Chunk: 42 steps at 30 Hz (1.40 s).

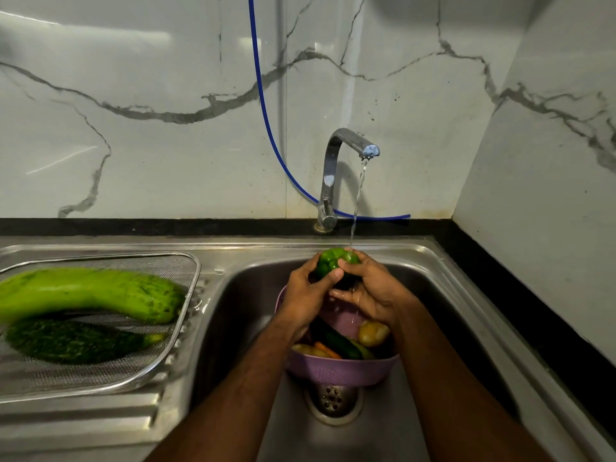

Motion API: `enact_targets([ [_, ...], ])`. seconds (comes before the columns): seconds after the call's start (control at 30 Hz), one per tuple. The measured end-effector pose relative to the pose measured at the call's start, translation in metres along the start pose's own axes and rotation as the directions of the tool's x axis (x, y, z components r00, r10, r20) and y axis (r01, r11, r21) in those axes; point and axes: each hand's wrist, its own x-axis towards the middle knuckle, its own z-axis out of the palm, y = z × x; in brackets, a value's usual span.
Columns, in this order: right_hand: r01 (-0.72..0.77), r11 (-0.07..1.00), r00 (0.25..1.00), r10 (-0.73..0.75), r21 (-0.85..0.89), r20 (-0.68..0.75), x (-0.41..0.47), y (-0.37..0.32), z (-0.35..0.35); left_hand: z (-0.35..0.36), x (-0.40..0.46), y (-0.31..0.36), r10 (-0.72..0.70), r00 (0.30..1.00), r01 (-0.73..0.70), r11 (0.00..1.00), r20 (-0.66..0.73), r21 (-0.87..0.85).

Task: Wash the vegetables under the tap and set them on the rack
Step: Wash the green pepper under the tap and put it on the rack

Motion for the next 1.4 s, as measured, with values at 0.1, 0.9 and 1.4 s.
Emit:
enact_targets([
  [0.1, 0.014, 1.0, 0.999, -0.014, -0.005, -0.033, 0.003, 0.003, 0.004, -0.001, -0.001, 0.0, -0.031, 0.999, 0.031, 0.998, -0.009, -0.049],
  [0.9, 0.105, 0.969, 0.972, -0.148, -0.225, -0.182, 0.012, 0.011, 0.002, 0.005, -0.005, 0.003, 0.03, 0.998, -0.031, 0.999, 0.054, 0.022],
  [1.4, 0.15, 0.942, 0.931, -0.236, -0.301, -0.277, 0.015, 0.015, 0.006, 0.006, -0.004, 0.001, 0.038, 0.999, -0.039, 0.997, 0.016, 0.064],
])
